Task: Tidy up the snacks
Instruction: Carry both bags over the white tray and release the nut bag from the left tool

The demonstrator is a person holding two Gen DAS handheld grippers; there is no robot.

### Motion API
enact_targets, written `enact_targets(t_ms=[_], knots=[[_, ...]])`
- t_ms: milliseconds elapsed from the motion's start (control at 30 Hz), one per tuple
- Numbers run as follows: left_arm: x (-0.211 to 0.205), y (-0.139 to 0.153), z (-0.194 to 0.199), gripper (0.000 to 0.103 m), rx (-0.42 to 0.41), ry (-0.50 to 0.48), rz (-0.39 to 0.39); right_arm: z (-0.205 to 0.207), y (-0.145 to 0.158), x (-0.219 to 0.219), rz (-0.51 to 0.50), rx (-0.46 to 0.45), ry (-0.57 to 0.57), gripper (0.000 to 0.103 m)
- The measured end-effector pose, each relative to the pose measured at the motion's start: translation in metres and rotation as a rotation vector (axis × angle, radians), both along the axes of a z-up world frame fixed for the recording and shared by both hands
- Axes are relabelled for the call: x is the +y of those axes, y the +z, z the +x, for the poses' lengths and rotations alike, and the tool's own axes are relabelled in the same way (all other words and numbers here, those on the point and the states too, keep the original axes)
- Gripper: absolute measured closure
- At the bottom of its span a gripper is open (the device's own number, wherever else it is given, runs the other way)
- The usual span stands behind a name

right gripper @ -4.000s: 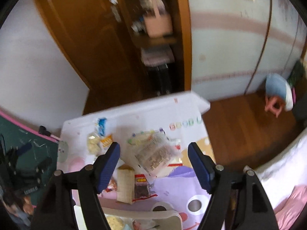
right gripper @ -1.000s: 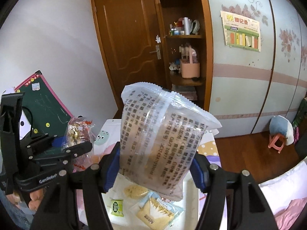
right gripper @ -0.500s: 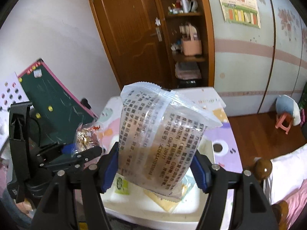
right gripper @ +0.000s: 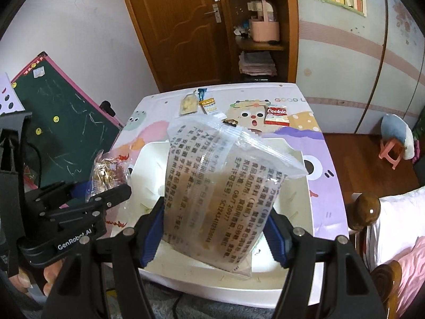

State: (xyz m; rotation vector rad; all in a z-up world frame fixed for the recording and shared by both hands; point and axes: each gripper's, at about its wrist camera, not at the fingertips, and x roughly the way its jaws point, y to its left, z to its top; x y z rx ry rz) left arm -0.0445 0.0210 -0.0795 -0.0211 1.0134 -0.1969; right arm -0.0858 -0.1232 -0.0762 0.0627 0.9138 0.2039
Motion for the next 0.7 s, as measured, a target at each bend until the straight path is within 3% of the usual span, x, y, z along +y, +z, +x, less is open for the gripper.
enact_targets(t_ms=[500,533,633,700], knots=[[-0.003,-0.012,0.005,0.060,0.035,0.007,0.026,0.013,-0.012,0.001,-0.005,0.050,-0.004,0.033],[-0.004,-0.010,0.004,0.056,0.027,0.012,0.034,0.013,-0.013,0.001,-0.004,0.053,-0.008,0.030],[-0.004,-0.008,0.002,0.016,0.009,0.028,0.057,0.015,-0.016,-0.001,0.003,0.064,-0.020,0.029],[-0.003,-0.005,0.000,0.014,-0.010,0.033,0.051,0.017,-0.018,-0.002,0.009,0.072,-0.025,0.027]])
